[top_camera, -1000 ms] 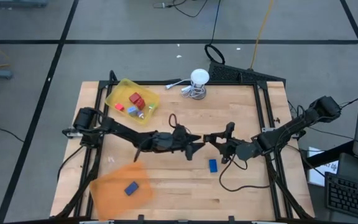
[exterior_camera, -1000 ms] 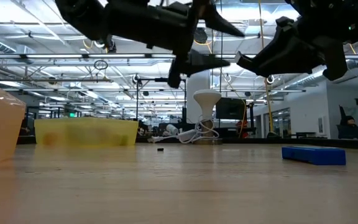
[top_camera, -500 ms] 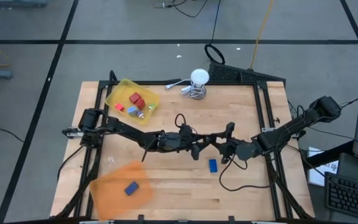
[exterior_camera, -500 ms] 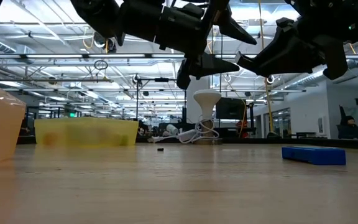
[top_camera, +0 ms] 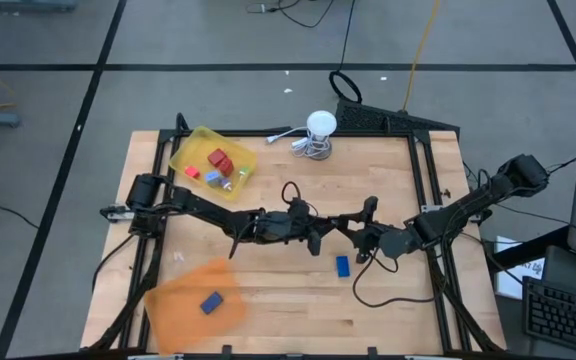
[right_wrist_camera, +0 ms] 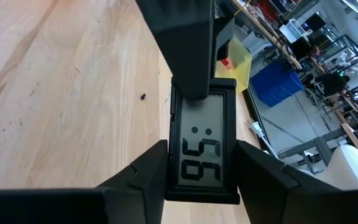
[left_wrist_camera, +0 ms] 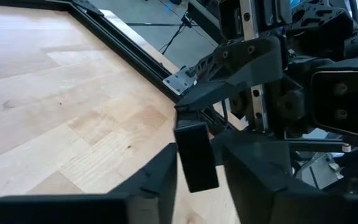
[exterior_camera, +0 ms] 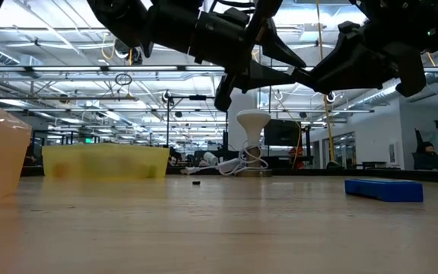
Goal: Pick & Place Office items
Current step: Put the black digital timer into the orange bin
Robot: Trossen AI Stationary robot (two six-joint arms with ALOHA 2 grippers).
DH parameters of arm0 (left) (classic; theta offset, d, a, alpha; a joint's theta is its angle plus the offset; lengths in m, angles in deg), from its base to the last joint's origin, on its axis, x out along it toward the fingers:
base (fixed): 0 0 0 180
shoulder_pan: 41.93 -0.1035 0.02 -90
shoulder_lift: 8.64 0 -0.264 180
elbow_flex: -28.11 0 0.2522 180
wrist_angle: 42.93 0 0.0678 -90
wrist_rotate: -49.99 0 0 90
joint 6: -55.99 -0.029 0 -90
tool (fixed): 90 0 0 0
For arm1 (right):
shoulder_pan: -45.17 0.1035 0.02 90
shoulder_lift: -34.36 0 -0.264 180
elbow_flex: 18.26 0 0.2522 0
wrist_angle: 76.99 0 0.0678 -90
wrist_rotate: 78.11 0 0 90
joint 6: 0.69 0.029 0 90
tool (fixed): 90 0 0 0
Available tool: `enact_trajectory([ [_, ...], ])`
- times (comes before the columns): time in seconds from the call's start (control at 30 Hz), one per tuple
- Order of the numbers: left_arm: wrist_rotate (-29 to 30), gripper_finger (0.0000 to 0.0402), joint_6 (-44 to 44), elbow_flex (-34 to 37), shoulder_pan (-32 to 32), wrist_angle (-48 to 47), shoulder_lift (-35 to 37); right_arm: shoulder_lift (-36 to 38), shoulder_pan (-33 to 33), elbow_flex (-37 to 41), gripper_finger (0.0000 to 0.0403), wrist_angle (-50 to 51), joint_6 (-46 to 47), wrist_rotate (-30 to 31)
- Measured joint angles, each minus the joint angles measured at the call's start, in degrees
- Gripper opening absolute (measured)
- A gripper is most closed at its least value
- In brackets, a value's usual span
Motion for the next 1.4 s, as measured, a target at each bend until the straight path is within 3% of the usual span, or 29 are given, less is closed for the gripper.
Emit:
enact_trajectory([
  [0.3,0.2,0.0067,-1.7,0.1,-0.1,-0.2,0.0,0.0,0.0,0.0,0.018,-0.1,2.4,0.0],
  [0.57,-0.1,0.0067,-6.5,0.1,0.0,-9.5,6.7,0.0,0.0,0.0,0.0207,-0.1,8.5,0.0],
  [0.77,3.1,0.006,-12.1,1.4,2.8,-16.1,13.7,0.3,0.0,0.0,0.0207,0.1,10.7,-0.1],
  [0.83,3.2,0.0061,-13.6,3.5,4.3,-14.1,15.9,0.7,0.0,0.0,0.0205,0.1,11.8,-0.1],
  [1.0,10.2,0.0061,-12.2,12.5,7.1,-14.3,24.0,2.3,0.4,0.0,0.0205,0.4,12.3,0.0],
  [1.13,9.8,0.0059,-7.2,21.1,9.6,-13.9,31.7,3.1,1.1,0.0,0.0207,0.3,12.1,0.0],
  [1.4,15.4,0.006,-8.3,34.9,19.0,-2.8,42.3,3.2,1.1,0.0,0.0202,0.2,11.6,0.1],
])
